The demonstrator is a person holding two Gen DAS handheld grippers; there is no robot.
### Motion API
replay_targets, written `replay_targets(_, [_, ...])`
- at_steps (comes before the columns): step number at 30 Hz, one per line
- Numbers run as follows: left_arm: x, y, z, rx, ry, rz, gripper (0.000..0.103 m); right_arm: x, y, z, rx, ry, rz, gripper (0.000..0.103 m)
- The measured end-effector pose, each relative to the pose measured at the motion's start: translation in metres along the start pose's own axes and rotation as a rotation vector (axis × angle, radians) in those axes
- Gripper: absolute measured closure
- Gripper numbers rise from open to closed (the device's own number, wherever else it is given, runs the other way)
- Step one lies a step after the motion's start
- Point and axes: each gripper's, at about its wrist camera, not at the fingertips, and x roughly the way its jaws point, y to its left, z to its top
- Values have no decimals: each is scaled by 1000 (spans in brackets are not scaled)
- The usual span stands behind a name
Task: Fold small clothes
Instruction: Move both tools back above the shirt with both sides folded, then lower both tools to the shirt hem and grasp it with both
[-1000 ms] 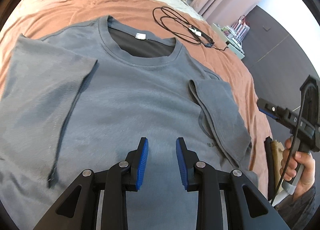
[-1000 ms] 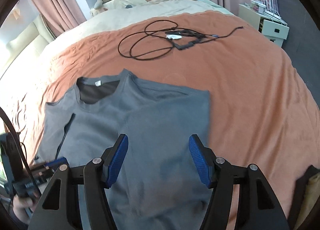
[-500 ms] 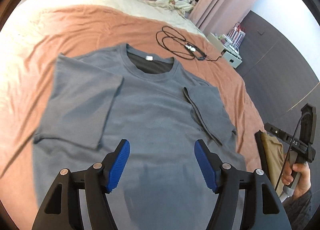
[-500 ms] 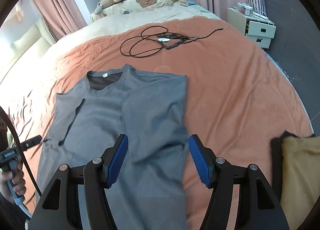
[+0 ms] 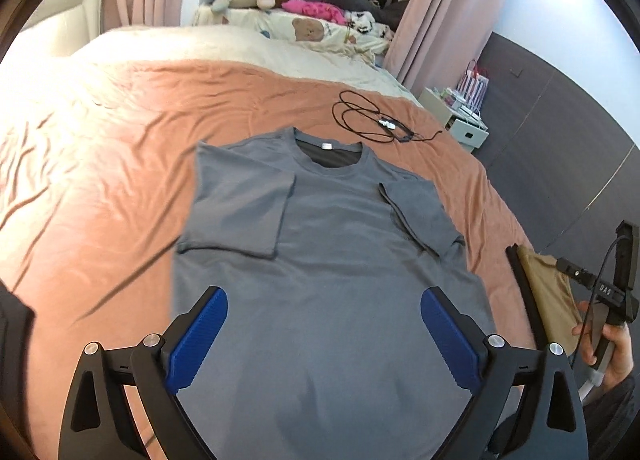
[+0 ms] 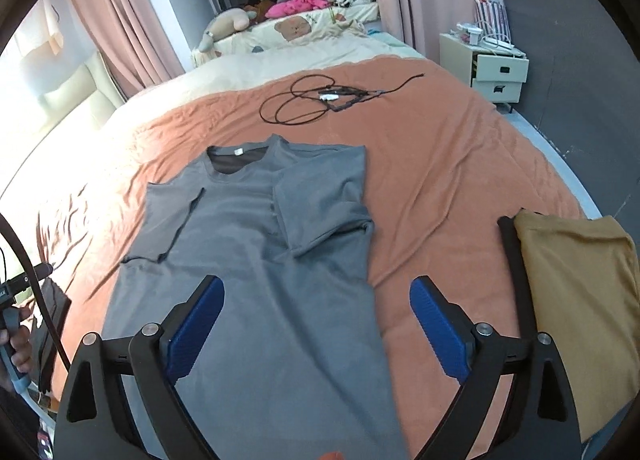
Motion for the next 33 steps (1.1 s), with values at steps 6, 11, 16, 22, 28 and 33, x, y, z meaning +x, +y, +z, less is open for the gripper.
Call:
replay_targets(6, [-47, 8, -24, 11, -27, 3, 5, -43, 8, -27, -36, -14, 13, 9])
replay_targets(11, [-85, 12, -44, 7, -67, -16, 5, -78, 8, -50, -65, -63, 11, 9])
replay_targets(16, [-114, 16, -63, 5, -102, -36, 5, -104, 3, -82, -72, -93, 4, 9])
replay_targets(22, [-129, 27, -97, 0, -81, -18, 5, -119, -9, -113, -104, -111, -23, 9])
replay_targets(28, [-143, 53, -130, -74, -63, -29, 11, -130, -28, -147, -102, -108, -3, 9])
replay_targets(33, [-152, 82, -159, -136, -70, -18, 18, -135, -47, -168, -64, -107, 32, 9])
